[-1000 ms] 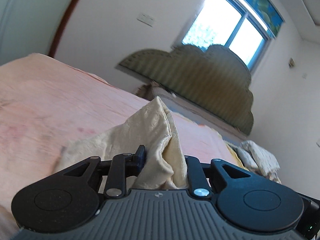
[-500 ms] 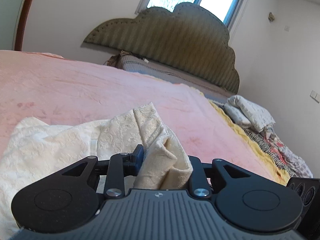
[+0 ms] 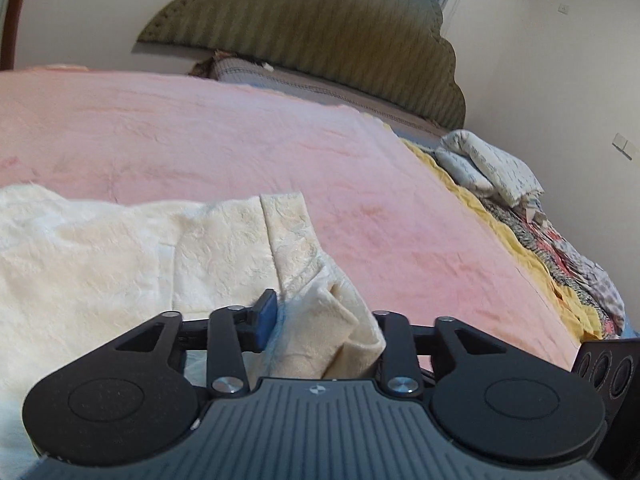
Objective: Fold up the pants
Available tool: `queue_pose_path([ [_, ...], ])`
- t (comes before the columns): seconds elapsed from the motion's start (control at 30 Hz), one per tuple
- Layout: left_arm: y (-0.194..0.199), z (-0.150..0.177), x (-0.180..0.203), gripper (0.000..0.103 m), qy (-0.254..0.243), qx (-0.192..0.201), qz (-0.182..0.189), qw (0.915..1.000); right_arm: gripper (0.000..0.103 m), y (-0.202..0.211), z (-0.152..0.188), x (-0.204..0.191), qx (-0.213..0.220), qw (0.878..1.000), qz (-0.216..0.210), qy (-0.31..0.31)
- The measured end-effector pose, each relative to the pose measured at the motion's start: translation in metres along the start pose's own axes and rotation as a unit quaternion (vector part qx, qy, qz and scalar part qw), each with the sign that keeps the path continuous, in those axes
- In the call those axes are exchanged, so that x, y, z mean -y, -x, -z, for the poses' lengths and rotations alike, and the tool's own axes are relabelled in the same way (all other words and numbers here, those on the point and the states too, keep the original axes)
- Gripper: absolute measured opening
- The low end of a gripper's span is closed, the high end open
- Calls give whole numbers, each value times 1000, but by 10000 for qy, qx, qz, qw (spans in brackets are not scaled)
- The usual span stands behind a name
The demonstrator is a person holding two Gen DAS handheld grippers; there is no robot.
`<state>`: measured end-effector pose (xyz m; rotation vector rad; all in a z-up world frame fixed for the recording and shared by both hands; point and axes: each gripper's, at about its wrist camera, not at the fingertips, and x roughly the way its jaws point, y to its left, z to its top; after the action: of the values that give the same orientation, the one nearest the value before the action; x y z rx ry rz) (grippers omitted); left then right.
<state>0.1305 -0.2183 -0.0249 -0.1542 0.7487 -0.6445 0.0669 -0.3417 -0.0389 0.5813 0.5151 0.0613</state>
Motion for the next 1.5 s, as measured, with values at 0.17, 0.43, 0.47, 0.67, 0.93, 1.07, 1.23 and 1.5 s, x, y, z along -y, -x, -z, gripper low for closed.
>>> queue_pose_path([
  [0.17,3,-2,-10,57,128,-351,473,9982,12,9,10,14,-164,9997,172,12],
  [0.43,68,-41,-49,90,-107,423,525,9977,13,57,-9,20,537,9876,1390,492],
  [0.47,73,-47,-59,90,-128,568,184,9981,13,59,-15,13,618,9872,1345,600],
  [0.67,54,-55,-123,88,-15,46,-921,9957,17,11,-28,-60,44,9763,691,2053],
  [0.93,54,-28,-133,80,-676,-35,-1072,9919,34,-25,1,-62,-698,9693,687,2255],
  [1.07,86,-14,-131,81,-607,35,-644,9961,38,13,0,-69,-521,9754,46,2140],
  [1.23,72,27,-134,80,-944,-255,-855,9915,54,-1,23,-56,-924,9693,136,2275],
  [1.5,107,21,-123,81,-1194,434,-678,9896,55,28,20,-55,-465,9783,-185,2009],
])
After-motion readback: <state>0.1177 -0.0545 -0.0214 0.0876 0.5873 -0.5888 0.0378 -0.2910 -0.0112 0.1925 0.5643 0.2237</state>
